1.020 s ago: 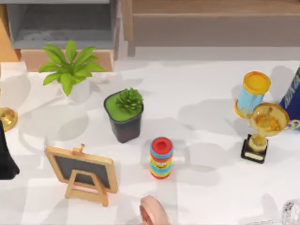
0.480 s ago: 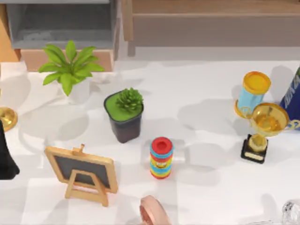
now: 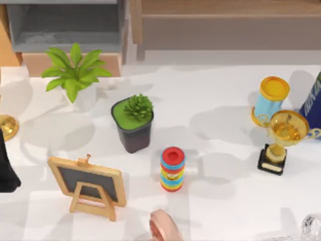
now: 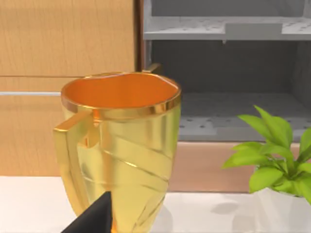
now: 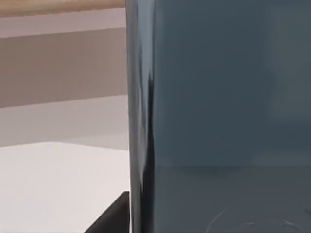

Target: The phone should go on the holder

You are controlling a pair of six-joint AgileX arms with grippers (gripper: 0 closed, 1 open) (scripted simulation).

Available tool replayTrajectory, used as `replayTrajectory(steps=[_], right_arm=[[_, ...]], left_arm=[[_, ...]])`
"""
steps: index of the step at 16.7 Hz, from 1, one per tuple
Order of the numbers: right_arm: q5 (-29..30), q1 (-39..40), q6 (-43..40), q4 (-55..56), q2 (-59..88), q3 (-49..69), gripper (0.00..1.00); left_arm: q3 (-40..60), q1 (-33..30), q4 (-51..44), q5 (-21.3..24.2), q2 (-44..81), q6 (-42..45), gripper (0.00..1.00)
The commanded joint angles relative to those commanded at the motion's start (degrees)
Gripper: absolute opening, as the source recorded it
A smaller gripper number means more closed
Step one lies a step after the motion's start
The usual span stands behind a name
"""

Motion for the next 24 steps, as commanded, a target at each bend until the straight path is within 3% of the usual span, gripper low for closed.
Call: replayTrajectory(steps=[5,18,24], right_arm=[[0.44,0.23,-0.19,0.54,-0.02,-0.31,0.0],[0.44,0.23,-0.19,0.54,-0.02,-0.31,0.98],[0.44,0.23,-0.19,0.54,-0.02,-0.31,1.0]], left_arm=[[0.0,0.0,0.0,0.0,0.0,0.0,1.0],[0.0,0.0,0.0,0.0,0.0,0.0,1.0],[0.0,0.0,0.0,0.0,0.0,0.0,1.0]])
